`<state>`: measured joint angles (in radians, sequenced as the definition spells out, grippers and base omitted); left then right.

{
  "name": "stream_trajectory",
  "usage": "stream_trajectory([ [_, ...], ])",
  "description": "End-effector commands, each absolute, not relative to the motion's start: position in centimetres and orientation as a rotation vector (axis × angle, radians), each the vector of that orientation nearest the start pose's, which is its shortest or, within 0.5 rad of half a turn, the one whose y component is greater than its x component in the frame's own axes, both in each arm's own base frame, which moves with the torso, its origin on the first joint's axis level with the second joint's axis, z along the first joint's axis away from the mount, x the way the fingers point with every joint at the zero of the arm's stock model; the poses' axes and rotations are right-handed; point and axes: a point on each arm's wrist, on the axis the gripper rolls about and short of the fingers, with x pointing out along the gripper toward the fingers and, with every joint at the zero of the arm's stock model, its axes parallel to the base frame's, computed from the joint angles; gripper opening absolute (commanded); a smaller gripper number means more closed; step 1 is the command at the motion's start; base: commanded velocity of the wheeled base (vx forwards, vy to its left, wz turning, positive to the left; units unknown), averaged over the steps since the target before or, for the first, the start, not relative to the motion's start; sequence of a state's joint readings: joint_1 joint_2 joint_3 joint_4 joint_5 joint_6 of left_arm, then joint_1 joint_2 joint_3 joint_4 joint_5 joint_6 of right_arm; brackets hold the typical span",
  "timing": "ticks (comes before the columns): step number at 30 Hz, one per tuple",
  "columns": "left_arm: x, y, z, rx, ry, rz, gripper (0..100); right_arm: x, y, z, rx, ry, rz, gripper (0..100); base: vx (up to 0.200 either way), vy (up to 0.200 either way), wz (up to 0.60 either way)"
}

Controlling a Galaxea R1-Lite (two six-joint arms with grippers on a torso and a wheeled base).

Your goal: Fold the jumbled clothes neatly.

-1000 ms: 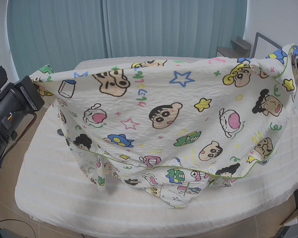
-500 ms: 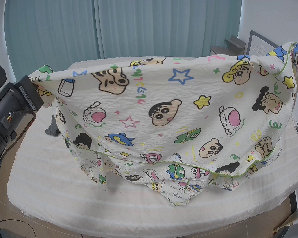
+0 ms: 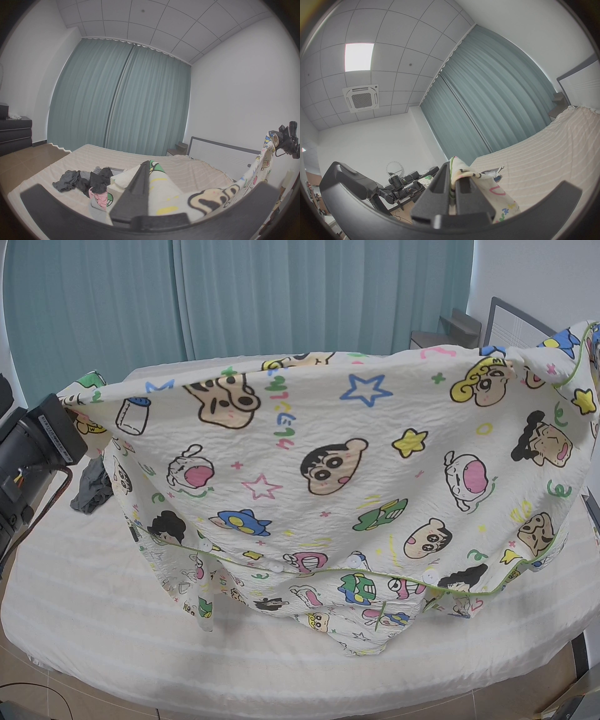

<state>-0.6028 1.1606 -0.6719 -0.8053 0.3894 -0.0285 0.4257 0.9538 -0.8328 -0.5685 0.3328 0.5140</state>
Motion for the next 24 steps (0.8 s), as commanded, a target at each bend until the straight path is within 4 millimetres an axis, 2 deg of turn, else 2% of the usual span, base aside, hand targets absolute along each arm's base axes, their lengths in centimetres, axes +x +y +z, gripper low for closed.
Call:
stream_trajectory([
  [1,14.09,-8.66,29.02,-0.179,-0.274,-0.216,0,8.85,4.80,34.35,0.501,-0.260,0.846,0,0.000,-0.200,0.00],
  [10,13.91,-8.54,29.10,-0.185,-0.279,-0.216,0,8.75,4.73,34.56,0.501,-0.268,0.846,0,0.000,0.000,0.00],
  [24,13.32,-8.16,28.72,-0.185,-0.276,-0.218,0,8.54,4.63,34.54,0.502,-0.272,0.843,0,-0.200,0.000,0.00],
])
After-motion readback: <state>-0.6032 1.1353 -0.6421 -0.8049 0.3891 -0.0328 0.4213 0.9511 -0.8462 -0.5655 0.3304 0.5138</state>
